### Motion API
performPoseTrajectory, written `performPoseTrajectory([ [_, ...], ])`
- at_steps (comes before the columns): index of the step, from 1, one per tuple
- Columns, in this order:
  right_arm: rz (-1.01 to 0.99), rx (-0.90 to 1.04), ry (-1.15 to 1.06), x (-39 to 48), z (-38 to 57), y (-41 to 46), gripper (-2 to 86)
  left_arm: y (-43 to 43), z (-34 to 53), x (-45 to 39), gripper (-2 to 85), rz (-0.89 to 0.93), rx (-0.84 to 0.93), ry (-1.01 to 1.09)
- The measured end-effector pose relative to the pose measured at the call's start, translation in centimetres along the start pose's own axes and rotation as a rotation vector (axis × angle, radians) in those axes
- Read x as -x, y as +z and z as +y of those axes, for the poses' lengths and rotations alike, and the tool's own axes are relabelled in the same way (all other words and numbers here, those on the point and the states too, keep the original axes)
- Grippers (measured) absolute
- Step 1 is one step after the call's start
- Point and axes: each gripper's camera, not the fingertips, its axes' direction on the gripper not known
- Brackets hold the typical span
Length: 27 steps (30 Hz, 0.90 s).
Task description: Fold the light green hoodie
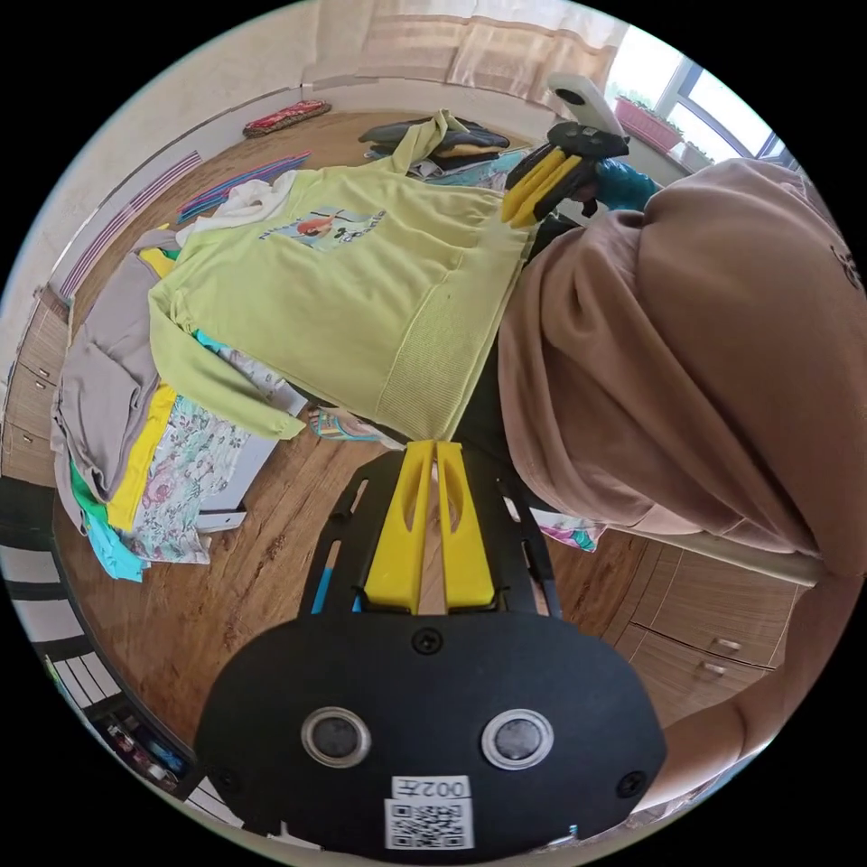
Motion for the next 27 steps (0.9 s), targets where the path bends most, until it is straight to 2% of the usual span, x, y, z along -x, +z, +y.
performPoseTrajectory([
  [5,0.127,0.015,0.198,-3.1,6.9,-3.2,6.3,0.4,-0.6,0.6,-1.0,0.008,0.001,0.000],
  [14,0.067,-0.181,0.490,-4.9,16.3,-4.1,9.2,1.5,-1.9,2.0,-1.0,0.033,0.030,0.008],
  [20,0.090,-0.228,0.609,-5.1,18.3,-2.9,3.6,1.8,-2.6,3.0,-1.0,0.034,0.039,0.003],
  [23,0.156,-0.286,0.623,-4.6,18.5,-4.3,0.9,1.7,-2.9,3.3,-1.0,0.030,0.033,0.009],
  [27,0.317,-0.280,0.456,-3.2,16.9,-8.6,-0.5,0.3,-3.0,4.0,-1.0,0.030,-0.014,0.031],
])
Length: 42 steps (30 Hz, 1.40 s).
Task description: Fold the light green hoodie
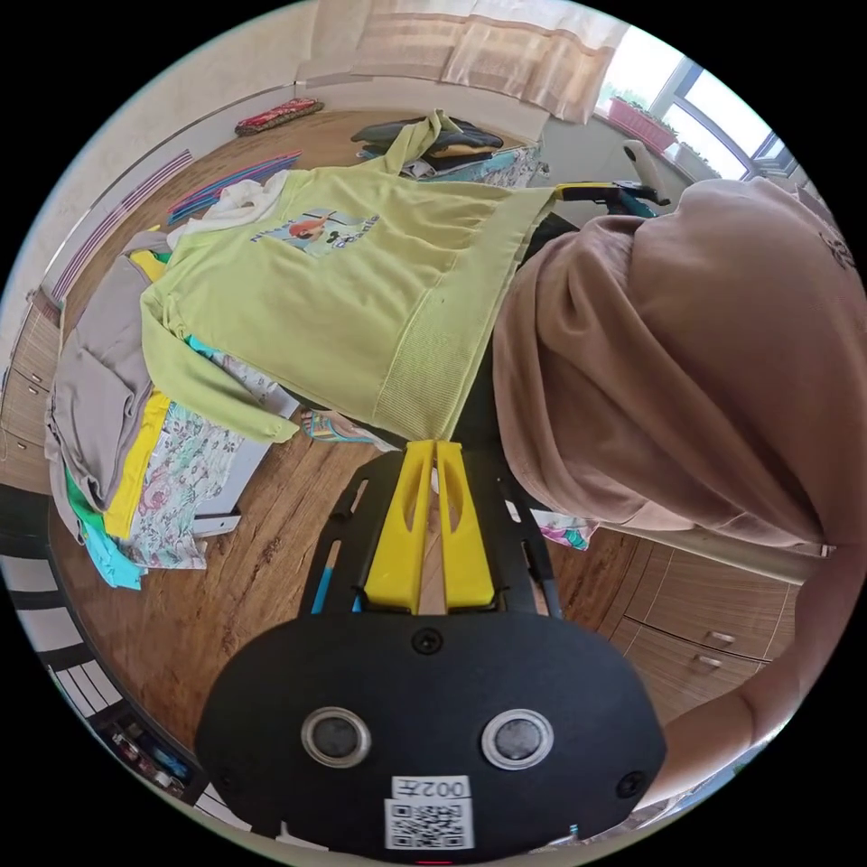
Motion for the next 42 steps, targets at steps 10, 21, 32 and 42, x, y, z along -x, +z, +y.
performPoseTrajectory([
  [10,0.042,0.235,-0.178,1.0,-0.4,0.8,-0.8,0.7,-0.4,1.2,-1.0,0.022,0.027,0.049],
  [21,0.014,0.278,-0.126,0.5,-0.6,4.3,-0.6,2.3,-0.4,3.7,-0.9,0.069,-0.015,-0.013],
  [32,-0.049,0.211,-0.176,-1.0,-4.1,2.0,-0.8,0.8,1.3,7.0,-1.4,0.049,-0.200,-0.180],
  [42,-0.053,-0.039,-0.265,0.2,-15.7,5.1,-0.8,2.6,-2.0,13.4,-1.1,-0.207,-0.325,-0.473],
])
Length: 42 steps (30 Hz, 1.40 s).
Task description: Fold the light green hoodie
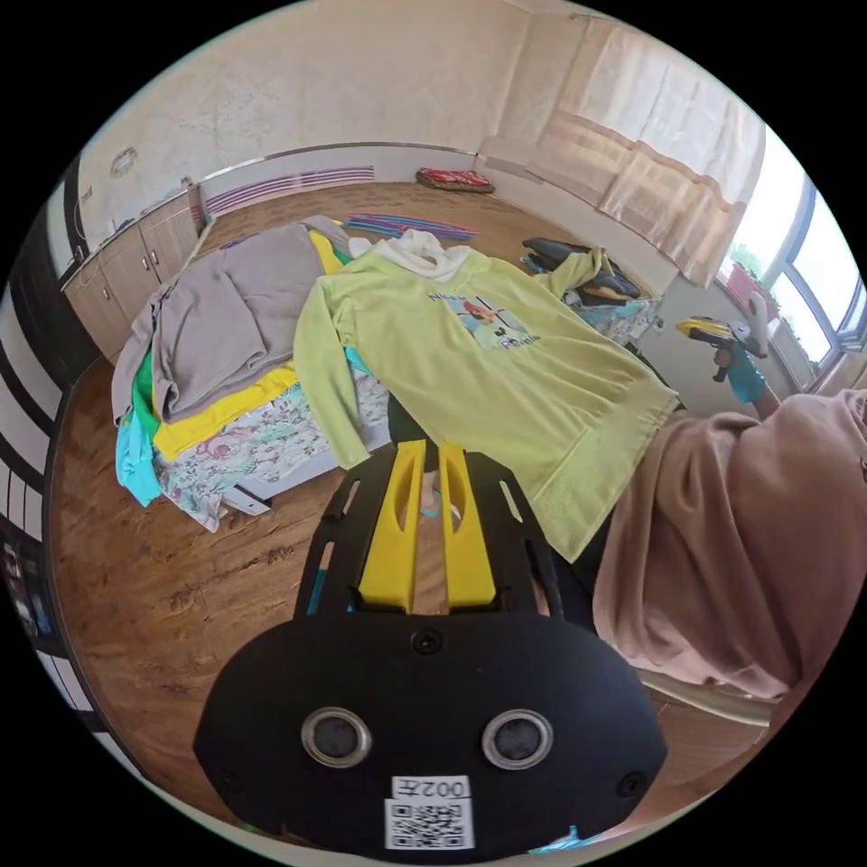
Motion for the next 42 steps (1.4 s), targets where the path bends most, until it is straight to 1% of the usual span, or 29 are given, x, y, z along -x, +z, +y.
performPoseTrajectory([
  [3,-0.055,-0.041,-0.039,0.0,-4.7,3.1,-0.8,2.5,-1.8,0.9,-0.9,-0.042,-0.037,-0.077],
  [7,-0.083,-0.051,-0.086,0.6,-9.9,7.5,-0.8,5.7,-3.9,1.9,-0.5,-0.080,-0.040,-0.159],
  [9,-0.089,-0.031,-0.108,1.1,-13.0,10.6,-0.8,7.8,-5.3,2.5,0.1,-0.129,-0.018,-0.194],
  [15,-0.135,0.026,-0.142,3.0,-18.7,17.4,-0.9,12.2,-8.5,4.5,1.8,-0.203,0.000,-0.267],
  [20,-0.153,0.063,-0.130,3.4,-22.6,21.7,-0.9,15.3,-10.6,6.0,4.9,-0.181,-0.009,-0.330],
  [24,-0.166,0.088,-0.123,2.9,-26.6,24.9,-0.8,17.1,-11.5,6.4,4.9,-0.238,-0.028,-0.376],
  [28,-0.185,0.095,-0.133,2.3,-30.8,27.7,-0.8,18.2,-11.7,6.8,3.9,-0.262,-0.036,-0.410],
  [32,-0.205,0.078,-0.140,1.6,-36.7,31.3,-0.3,18.3,-12.0,7.2,0.0,-0.279,-0.040,-0.417],
  [34,-0.198,0.059,-0.132,1.2,-39.4,33.1,0.5,17.9,-12.3,7.4,-0.5,-0.304,-0.033,-0.420],
  [37,-0.177,0.035,-0.114,0.6,-44.2,36.3,3.2,16.6,-12.9,7.7,-0.8,-0.347,-0.027,-0.413],
  [39,-0.126,0.044,-0.151,0.9,-48.1,39.3,5.6,15.3,-13.8,8.1,-0.9,-0.392,-0.023,-0.374],
  [42,-0.060,0.054,-0.189,1.5,-52.7,43.5,6.8,13.8,-15.3,9.0,-0.9,-0.458,-0.021,-0.314],
])
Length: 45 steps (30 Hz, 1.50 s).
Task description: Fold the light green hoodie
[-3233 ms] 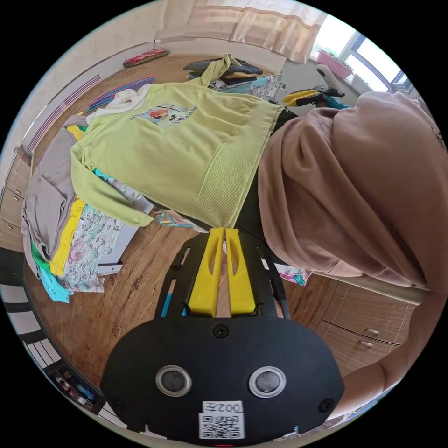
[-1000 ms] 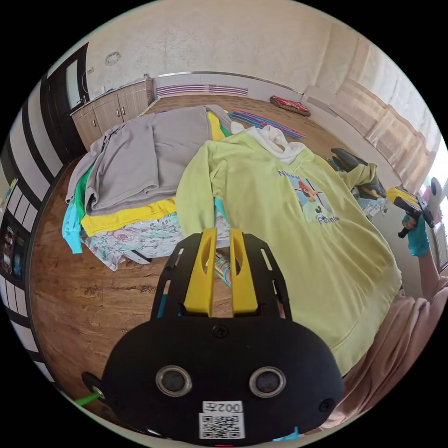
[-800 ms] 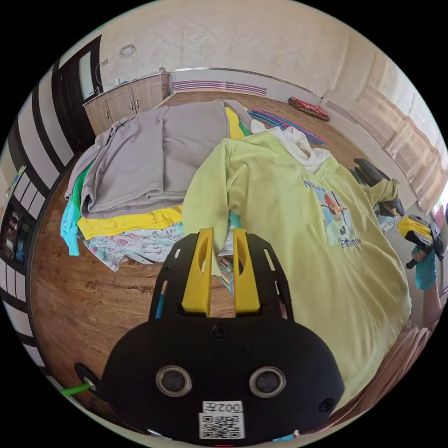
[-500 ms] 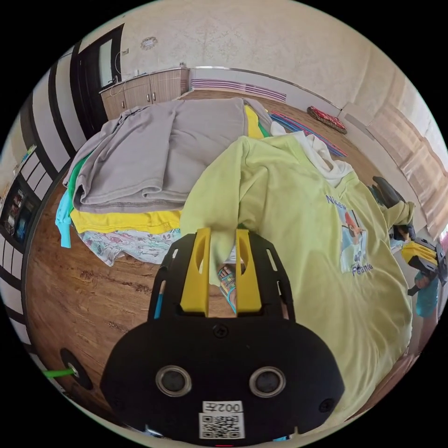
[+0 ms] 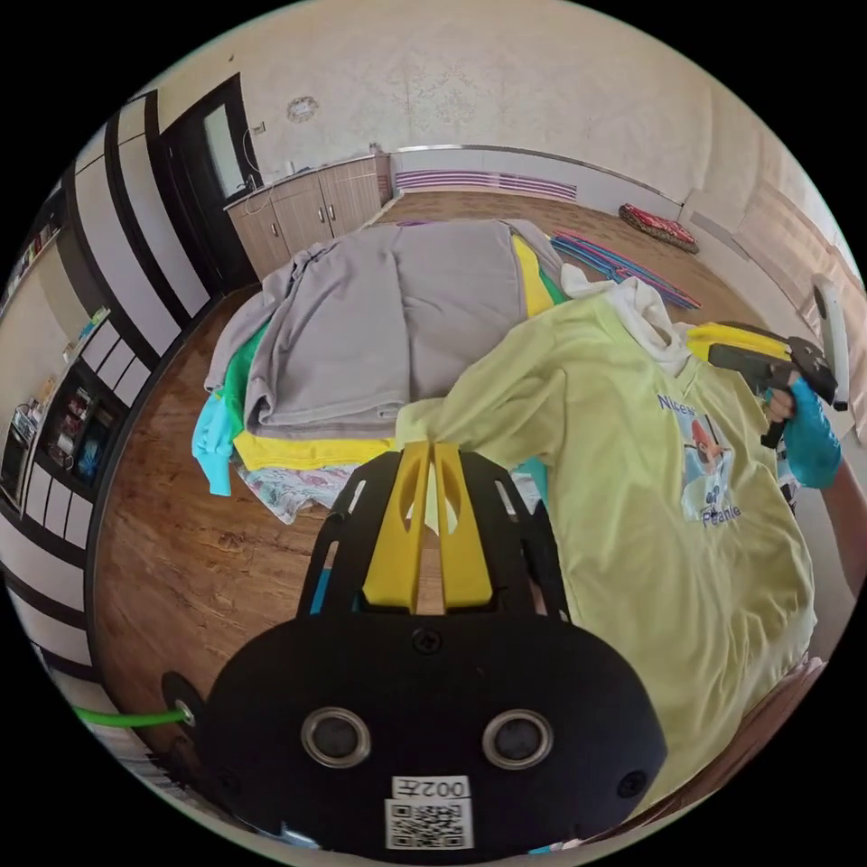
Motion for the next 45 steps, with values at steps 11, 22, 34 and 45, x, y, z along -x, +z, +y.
performPoseTrajectory([
  [11,0.128,0.118,0.064,-3.7,-12.9,12.6,7.3,5.1,-3.9,1.9,-0.5,-0.036,0.083,0.101],
  [22,0.153,0.223,0.014,-5.2,-20.0,19.4,6.4,10.8,-1.1,4.5,9.0,0.040,0.192,-0.054],
  [34,0.129,0.227,0.038,-6.9,-25.7,22.4,6.2,16.1,-0.2,7.6,1.2,0.038,0.188,-0.097],
  [45,0.234,0.189,0.012,-8.1,-29.5,23.4,0.4,9.7,-0.3,14.6,-0.9,-0.145,-0.002,-0.158],
])
